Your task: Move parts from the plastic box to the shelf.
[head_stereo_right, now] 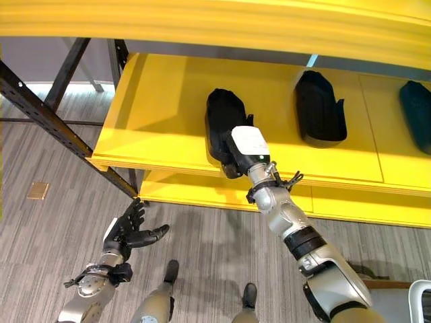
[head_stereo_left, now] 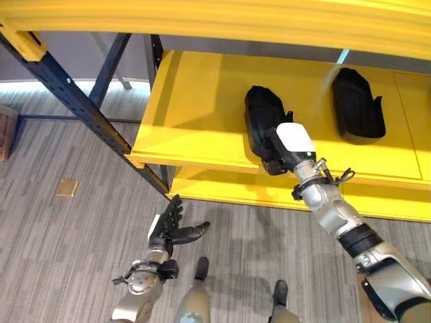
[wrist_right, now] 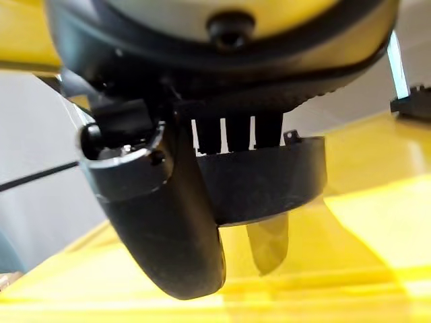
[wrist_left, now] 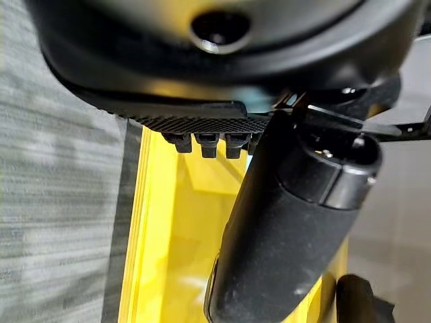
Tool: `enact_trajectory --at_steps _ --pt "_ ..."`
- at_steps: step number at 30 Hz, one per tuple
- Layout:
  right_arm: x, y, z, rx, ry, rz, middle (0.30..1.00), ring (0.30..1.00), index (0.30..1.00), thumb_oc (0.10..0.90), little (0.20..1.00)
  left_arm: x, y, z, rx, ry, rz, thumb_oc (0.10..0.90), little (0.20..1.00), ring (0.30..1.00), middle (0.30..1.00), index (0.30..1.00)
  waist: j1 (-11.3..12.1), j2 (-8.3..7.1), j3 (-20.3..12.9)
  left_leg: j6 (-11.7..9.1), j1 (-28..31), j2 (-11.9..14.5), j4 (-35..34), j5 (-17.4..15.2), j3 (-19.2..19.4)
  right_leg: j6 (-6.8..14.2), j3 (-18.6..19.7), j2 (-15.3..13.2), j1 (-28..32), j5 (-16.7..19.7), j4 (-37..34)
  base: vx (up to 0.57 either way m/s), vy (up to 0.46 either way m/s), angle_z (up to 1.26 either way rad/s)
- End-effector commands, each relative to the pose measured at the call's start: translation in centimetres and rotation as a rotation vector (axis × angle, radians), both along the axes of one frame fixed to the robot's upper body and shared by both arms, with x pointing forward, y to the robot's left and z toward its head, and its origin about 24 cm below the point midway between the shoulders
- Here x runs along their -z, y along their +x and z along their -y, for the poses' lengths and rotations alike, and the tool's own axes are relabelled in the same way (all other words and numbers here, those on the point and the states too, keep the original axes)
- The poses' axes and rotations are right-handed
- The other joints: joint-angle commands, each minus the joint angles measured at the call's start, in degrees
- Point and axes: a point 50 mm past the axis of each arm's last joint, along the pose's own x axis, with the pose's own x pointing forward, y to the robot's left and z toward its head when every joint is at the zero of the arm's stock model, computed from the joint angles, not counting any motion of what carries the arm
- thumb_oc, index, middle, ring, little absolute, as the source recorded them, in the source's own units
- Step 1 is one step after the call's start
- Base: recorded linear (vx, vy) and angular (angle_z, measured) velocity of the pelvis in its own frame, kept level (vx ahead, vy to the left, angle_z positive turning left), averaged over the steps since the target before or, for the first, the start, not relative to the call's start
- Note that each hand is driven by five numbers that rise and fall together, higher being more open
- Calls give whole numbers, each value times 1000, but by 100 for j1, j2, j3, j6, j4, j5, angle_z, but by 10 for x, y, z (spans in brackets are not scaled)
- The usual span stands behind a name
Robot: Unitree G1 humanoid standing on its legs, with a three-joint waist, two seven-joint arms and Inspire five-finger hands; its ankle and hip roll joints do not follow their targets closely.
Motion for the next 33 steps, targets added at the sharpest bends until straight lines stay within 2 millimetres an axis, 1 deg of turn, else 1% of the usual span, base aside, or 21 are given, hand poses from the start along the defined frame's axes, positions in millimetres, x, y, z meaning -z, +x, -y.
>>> enact_trajectory --at_steps 1,5,8,12,14,18,19,20,29,33 --pt "-72 17 -5 3 57 216 300 300 300 400 300 -49 20 9 34 -66 273 900 1000 1000 1000 1000 9 55 -161 363 -119 -112 69 -154 309 -28 58 -56 -48 186 258 0 0 0" --pt "-73 27 0 48 73 183 300 300 300 400 300 -52 26 13 46 -73 287 900 1000 1000 1000 1000 4 100 -54 356 -183 -100 57 -118 317 -31 69 -48 -156 221 267 -18 1 0" --pt "-81 32 0 51 8 180 300 300 300 400 300 -56 28 18 68 -84 305 900 1000 1000 1000 1000 -5 122 15 342 -246 -84 51 -93 312 -48 82 -41 -225 240 261 0 0 0" --pt "-92 36 4 64 -68 190 300 300 300 400 300 -59 30 20 78 -93 318 900 1000 1000 1000 1000 -4 116 59 333 -283 -70 45 -74 297 -68 79 -33 -250 238 253 0 0 0" --pt "-100 38 6 77 -105 197 300 300 300 400 300 -59 30 19 81 -96 319 900 1000 1000 1000 1000 6 110 73 322 -305 -62 41 -63 291 -69 64 -33 -267 242 248 0 0 0" --pt "-116 41 4 79 -160 222 300 300 300 400 300 -61 31 18 80 -100 325 900 1000 1000 1000 1000 31 100 112 313 -353 -47 52 -53 280 -80 80 -16 -303 232 246 0 0 0" --pt "-116 41 4 79 -160 222 300 300 300 400 300 -61 31 18 80 -100 325 900 1000 1000 1000 1000 30 100 112 313 -353 -47 53 -53 280 -80 80 -16 -304 232 246 0 0 0" --pt "-123 43 4 85 -177 232 300 300 300 400 300 -62 31 17 82 -101 327 900 1000 1000 1000 1000 45 95 127 307 -380 -47 75 -54 267 -87 66 -8 -311 227 252 0 0 0" --pt "-133 46 8 118 -169 244 300 300 300 400 300 -64 32 17 82 -106 335 900 1000 1000 1000 1000 112 112 169 291 -479 -61 112 -34 172 -107 -24 0 -294 207 248 0 0 0" --pt "-138 48 12 150 -105 250 300 300 300 400 300 -66 34 18 86 -106 341 900 1000 1000 1000 1000 161 139 206 294 -540 -80 123 -28 145 -108 -59 0 -303 210 238 0 0 0"
